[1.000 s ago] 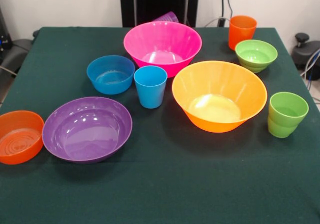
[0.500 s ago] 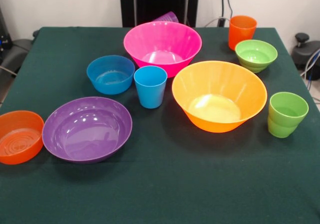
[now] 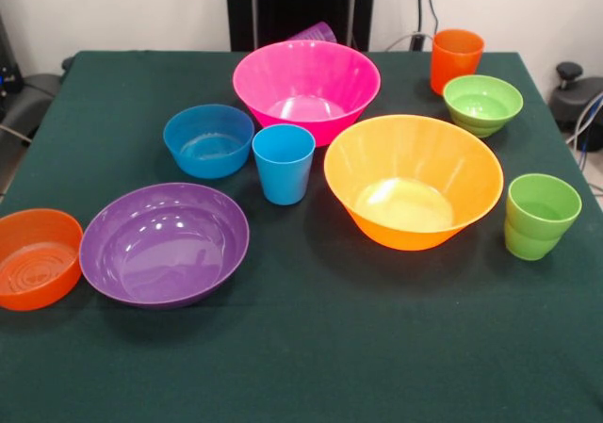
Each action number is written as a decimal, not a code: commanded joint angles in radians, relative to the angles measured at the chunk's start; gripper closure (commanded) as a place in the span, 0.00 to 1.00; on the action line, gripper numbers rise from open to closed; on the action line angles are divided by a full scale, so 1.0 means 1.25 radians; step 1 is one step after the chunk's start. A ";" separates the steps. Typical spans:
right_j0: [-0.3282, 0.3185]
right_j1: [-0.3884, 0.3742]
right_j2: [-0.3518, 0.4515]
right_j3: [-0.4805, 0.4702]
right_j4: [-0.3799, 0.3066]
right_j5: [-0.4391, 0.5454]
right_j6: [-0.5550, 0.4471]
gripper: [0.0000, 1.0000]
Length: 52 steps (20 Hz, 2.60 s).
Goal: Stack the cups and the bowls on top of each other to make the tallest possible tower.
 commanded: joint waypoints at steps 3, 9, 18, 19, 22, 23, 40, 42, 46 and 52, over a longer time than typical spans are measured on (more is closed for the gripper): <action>0.027 0.068 -0.033 -0.009 -0.064 0.025 0.095 0.00; 0.027 0.096 -0.043 -0.012 -0.086 0.003 0.093 0.00; 0.038 0.124 -0.044 0.002 -0.098 -0.038 0.136 0.00; 0.033 0.131 -0.042 0.005 -0.099 -0.044 0.134 0.00; 0.038 0.141 -0.045 0.005 -0.109 -0.051 0.146 0.00; 0.042 0.141 -0.046 0.004 -0.110 -0.051 0.151 0.00; -0.038 0.143 -0.002 -0.046 -0.139 -0.002 -0.017 0.00; -0.059 0.146 0.005 -0.064 -0.152 0.015 -0.069 0.00; -0.068 0.149 0.004 -0.105 -0.185 0.046 -0.131 0.00; -0.098 0.142 0.017 -0.138 -0.216 0.072 -0.214 0.00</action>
